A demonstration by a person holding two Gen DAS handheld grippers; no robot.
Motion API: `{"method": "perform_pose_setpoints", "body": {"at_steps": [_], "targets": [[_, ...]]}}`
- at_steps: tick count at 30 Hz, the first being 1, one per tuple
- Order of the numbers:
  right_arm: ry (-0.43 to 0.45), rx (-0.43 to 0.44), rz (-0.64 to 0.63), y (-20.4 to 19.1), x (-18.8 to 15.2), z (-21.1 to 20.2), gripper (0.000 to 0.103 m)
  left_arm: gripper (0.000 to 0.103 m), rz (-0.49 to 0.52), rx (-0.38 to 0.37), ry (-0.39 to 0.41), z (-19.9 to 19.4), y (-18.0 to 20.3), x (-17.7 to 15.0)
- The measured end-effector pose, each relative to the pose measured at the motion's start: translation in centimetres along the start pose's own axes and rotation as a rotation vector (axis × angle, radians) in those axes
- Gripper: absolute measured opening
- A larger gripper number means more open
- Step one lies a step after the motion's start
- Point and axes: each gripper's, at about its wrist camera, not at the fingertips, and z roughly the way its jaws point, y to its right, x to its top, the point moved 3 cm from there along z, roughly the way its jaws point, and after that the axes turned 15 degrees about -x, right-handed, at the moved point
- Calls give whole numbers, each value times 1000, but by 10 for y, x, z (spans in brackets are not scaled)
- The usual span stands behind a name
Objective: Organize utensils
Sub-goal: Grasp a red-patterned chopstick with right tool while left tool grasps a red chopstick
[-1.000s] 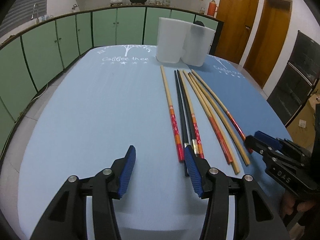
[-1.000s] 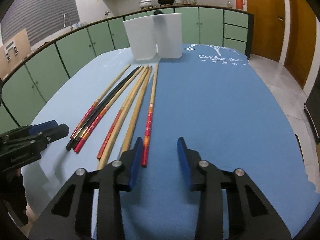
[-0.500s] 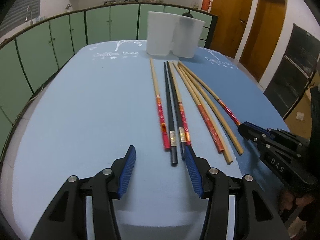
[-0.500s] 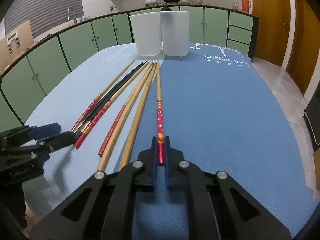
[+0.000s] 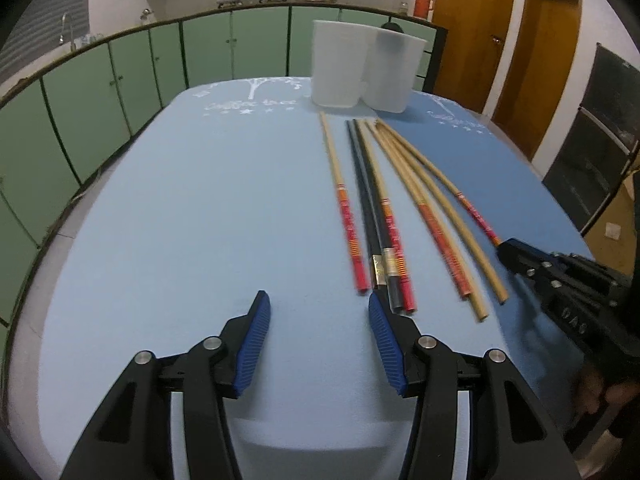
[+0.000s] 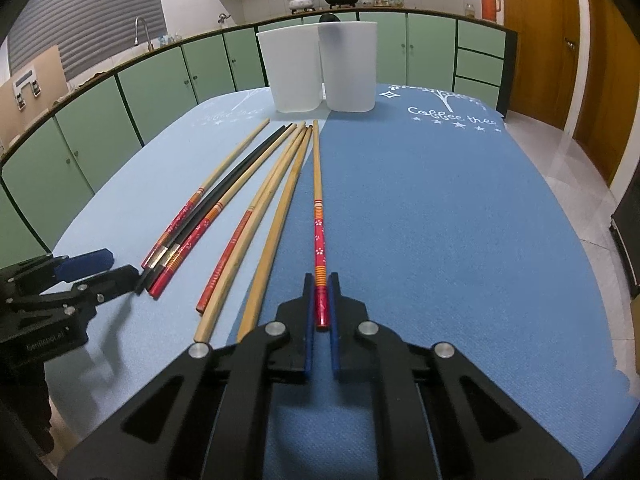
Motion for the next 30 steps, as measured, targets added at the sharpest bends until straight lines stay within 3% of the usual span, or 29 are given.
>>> {"method": "perform_pose_setpoints", "body": {"at_steps": [7,11,15,23,30], "targets": [[1,5,5,1,-1,0,6,47,10,2,12,8,5,5],[2,6,6,2,-1,0,5,31,15,5,24,11,6,6],[2,10,9,2,-2,0,5,7,12,-15,31,14,9,8],[15,21,19,5,5,-12,5,6,25,-12,50,6,15,14],[84,60,63,20,35,-43,5,6,87,16,148,-38,26,43]]}}
